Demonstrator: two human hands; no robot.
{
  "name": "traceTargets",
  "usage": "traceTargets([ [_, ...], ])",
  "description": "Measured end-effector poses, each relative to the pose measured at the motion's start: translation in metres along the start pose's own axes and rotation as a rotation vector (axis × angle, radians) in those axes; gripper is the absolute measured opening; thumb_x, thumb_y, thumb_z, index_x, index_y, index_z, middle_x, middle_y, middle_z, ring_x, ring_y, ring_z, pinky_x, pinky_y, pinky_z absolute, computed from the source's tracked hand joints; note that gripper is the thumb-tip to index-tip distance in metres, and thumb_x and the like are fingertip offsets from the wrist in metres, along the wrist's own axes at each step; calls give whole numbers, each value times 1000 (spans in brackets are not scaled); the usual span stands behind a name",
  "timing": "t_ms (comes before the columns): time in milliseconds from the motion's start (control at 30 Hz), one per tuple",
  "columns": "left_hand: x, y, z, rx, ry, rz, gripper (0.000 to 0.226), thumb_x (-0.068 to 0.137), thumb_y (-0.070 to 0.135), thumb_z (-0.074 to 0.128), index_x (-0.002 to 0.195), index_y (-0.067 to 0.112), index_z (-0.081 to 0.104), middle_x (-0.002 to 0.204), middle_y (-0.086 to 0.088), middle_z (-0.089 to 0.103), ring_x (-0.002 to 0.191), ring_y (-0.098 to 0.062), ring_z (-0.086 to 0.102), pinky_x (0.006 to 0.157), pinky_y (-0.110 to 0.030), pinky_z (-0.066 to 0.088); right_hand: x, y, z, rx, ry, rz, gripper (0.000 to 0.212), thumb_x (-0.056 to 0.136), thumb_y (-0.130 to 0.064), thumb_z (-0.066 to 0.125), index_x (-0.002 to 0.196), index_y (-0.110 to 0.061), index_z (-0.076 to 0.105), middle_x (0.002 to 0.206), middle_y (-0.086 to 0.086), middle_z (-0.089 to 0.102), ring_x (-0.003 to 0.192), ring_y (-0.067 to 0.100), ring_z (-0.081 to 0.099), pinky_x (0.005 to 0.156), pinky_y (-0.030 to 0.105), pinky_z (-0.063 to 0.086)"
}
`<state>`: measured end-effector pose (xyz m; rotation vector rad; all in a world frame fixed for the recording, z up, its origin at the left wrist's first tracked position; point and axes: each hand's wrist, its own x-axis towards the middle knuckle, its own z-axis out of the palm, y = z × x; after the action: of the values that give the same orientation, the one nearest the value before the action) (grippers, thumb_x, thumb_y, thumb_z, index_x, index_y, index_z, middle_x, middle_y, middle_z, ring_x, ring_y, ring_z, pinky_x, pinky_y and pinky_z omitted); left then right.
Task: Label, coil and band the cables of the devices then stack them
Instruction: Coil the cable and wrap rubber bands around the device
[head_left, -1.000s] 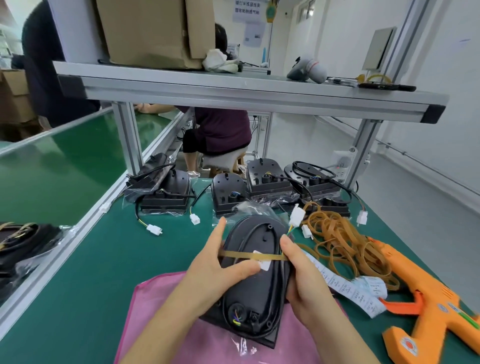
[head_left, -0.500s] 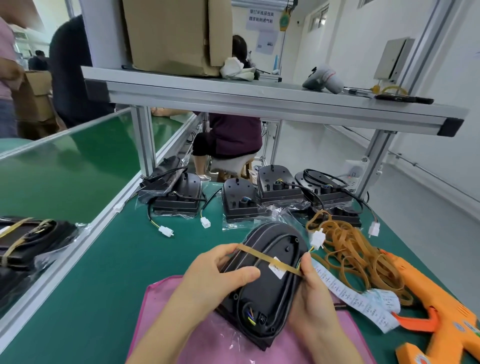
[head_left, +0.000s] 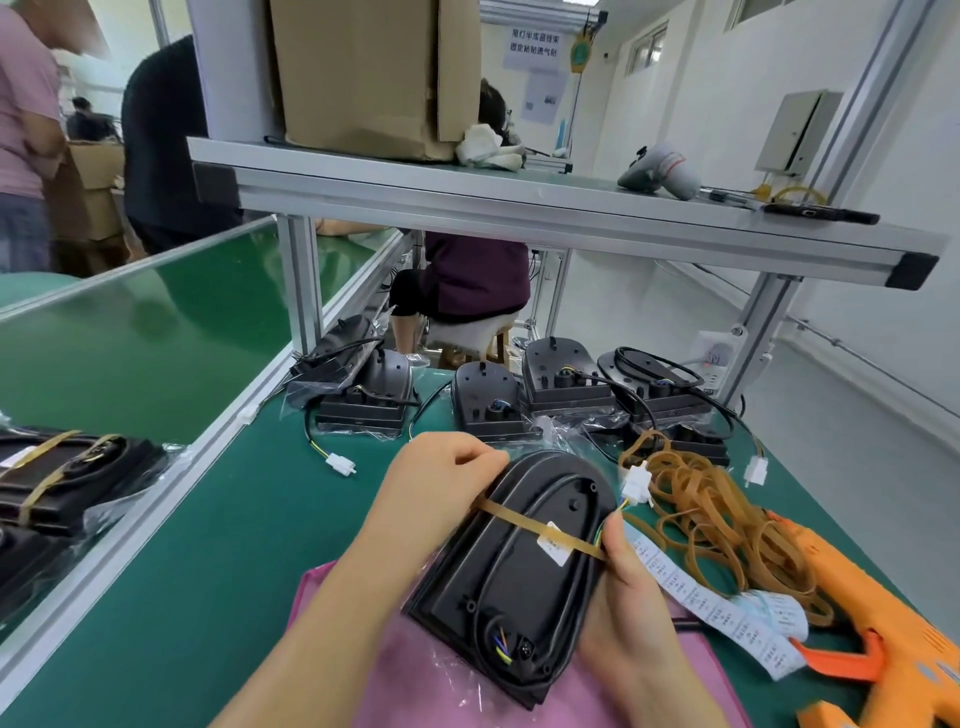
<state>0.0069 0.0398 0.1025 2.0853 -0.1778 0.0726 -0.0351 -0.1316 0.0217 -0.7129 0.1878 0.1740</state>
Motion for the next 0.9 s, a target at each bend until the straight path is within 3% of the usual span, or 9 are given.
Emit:
traceTargets([
  [167,11,0,3,31,15,18,24,83,26,60,61,18,63,66,1,67,71,-26,67,74,-46,59,1,0,-4,5,20,10,63,88,-52,46,131,-7,57,136,20,54,127,37,50,114,54,26],
  [267,18,-5,7,-4,-24,-6,27,84,21,60,57,19,61,55,5,60,56,-15,59,64,-34,58,-1,-1,-3,4,29,15,63,88,-52,46,131,-6,57,135,20,55,127,38,50,114,54,27],
  [433,21,-13,2,-351,-221,-197,29,89,16,62,60,16,63,49,9,54,39,-3,45,42,-14,40,-2,-2,-2,43,26,21,65,88,-52,45,133,-6,55,134,22,55,125,39,51,112,55,28],
  [500,18,-22,-3,-426,-283,-275,28,97,29,55,78,16,71,70,2,69,55,-8,61,54,-21,50,-3,-1,2,69,21,29,67,85,-54,46,131,-6,57,132,21,57,122,39,54,110,54,32],
  [567,13,-37,-11,-526,-361,-364,48,101,48,40,103,13,73,99,-13,74,88,-26,72,80,-38,55,-4,-1,8,118,24,28,69,81,-57,48,124,-5,63,129,20,60,118,37,58,106,54,37],
  [600,10,-45,-17,-609,-395,-402,59,98,56,35,108,13,73,105,-16,73,96,-31,70,86,-43,54,-4,0,12,148,32,10,68,79,-56,49,119,-5,67,126,20,62,115,37,60,103,53,41],
  [667,2,-60,-24,-818,-414,-446,76,88,69,33,112,9,73,108,-19,70,89,-31,71,79,-43,58,-5,3,19,232,81,-46,60,79,-54,49,109,-7,73,119,19,66,107,35,65,96,51,47],
  [800,-18,-72,-17,-1145,-348,-546,97,72,79,40,119,-1,65,107,-21,69,79,-29,71,65,-36,60,-2,12,32,352,225,-136,53,92,-54,42,115,-12,66,113,14,70,96,28,70,85,44,49],
  [900,-36,-66,3,-1058,-276,-494,84,72,74,46,127,12,62,118,-6,68,100,-25,68,88,-41,53,-2,20,42,390,284,-163,46,94,-53,42,106,-16,68,110,10,71,86,23,71,73,39,53],
])
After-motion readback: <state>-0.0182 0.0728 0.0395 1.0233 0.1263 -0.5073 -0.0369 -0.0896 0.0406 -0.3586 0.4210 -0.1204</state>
